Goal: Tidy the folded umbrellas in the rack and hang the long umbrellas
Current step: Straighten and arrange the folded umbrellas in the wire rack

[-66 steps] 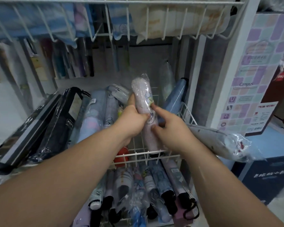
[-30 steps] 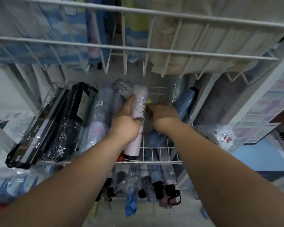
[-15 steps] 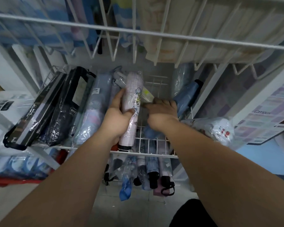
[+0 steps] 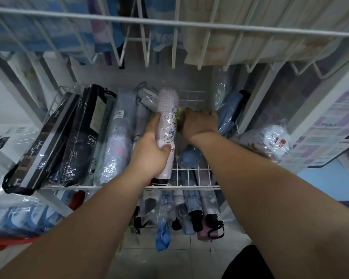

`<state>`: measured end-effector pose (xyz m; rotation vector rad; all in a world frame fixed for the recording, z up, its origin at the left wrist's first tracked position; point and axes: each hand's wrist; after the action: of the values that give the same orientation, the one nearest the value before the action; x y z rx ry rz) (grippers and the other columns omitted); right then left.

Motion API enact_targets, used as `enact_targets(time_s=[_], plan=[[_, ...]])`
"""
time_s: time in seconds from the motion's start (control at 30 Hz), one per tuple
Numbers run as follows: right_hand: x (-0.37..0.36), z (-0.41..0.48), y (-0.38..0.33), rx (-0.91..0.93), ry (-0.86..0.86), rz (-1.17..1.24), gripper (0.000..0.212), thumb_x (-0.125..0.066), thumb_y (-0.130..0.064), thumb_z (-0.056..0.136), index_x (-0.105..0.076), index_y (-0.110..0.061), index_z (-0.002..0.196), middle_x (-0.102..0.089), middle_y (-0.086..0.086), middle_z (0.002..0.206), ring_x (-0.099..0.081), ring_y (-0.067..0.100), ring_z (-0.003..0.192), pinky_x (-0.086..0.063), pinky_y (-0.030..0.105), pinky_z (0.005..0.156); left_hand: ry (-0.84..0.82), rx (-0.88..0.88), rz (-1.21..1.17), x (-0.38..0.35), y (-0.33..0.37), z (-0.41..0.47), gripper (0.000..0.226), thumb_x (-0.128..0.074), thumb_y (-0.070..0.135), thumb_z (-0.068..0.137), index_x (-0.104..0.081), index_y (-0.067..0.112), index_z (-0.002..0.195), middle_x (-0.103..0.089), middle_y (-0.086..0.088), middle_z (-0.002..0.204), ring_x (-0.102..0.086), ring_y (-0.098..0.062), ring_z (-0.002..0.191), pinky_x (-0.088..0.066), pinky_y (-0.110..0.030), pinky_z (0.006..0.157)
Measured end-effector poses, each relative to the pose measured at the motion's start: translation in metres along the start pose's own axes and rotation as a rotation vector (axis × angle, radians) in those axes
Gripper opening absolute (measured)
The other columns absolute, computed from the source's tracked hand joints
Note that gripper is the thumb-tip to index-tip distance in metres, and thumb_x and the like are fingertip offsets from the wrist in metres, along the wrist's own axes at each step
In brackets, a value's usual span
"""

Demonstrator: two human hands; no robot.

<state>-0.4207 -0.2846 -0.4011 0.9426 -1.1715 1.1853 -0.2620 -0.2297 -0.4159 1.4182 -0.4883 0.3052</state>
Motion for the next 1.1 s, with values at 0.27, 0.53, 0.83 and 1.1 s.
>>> enact_targets(time_s=[0.27,0.53,0.83,1.1], plan=[[-0.002,0.003,0.005,-0.040,0.064,0.094,0.028,-0.057,-0.030,0.092,-0.054,-0.020,0.119,-0.068,0.005,0.118,-0.064,0.027,0.111,-0.035,0.037,0.095,0.040,0.005,-0.416,0.000,-0.005,-0.008,0.084,-0.066,-0.004,0.089,-0.037,0.047,0.148,-0.058,0.016,0.141,-0.060,-0.003,0.124,-0.048,-0.038,0.111],[0.023,-0.009,0.016,-0.170,0.214,0.651,0.043,-0.064,-0.031,0.093,-0.052,-0.014,0.131,-0.069,0.012,0.116,-0.065,0.034,0.107,-0.049,0.033,0.085,0.200,0.051,-0.447,0.004,-0.003,-0.016,0.080,-0.066,0.003,0.092,-0.032,0.049,0.149,-0.058,0.013,0.141,-0.061,-0.007,0.122,-0.048,-0.039,0.110],[0.017,-0.050,0.025,-0.248,0.234,0.989,0.049,-0.058,-0.034,0.099,-0.049,-0.012,0.142,-0.069,0.006,0.112,-0.064,0.023,0.105,-0.049,0.027,0.088,0.022,0.084,0.106,-0.019,0.016,0.016,0.079,-0.067,0.011,0.091,-0.030,0.038,0.156,-0.054,-0.002,0.148,-0.060,-0.027,0.122,-0.046,-0.026,0.097],[0.014,-0.062,0.031,-0.194,0.237,0.939,0.053,-0.067,-0.039,0.091,-0.049,-0.037,0.140,-0.071,0.003,0.101,-0.068,0.023,0.093,-0.057,0.035,0.084,-0.169,0.074,0.538,-0.029,0.015,0.037,0.071,-0.066,0.021,0.088,-0.034,0.032,0.151,-0.052,-0.014,0.145,-0.056,-0.034,0.127,-0.046,-0.029,0.092]])
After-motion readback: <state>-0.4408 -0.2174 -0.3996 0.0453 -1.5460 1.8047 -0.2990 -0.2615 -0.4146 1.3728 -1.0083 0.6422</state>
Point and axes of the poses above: each hand's wrist, its own z-axis towards the middle knuckle, its own x-axis out of the back of the hand, y = z × x
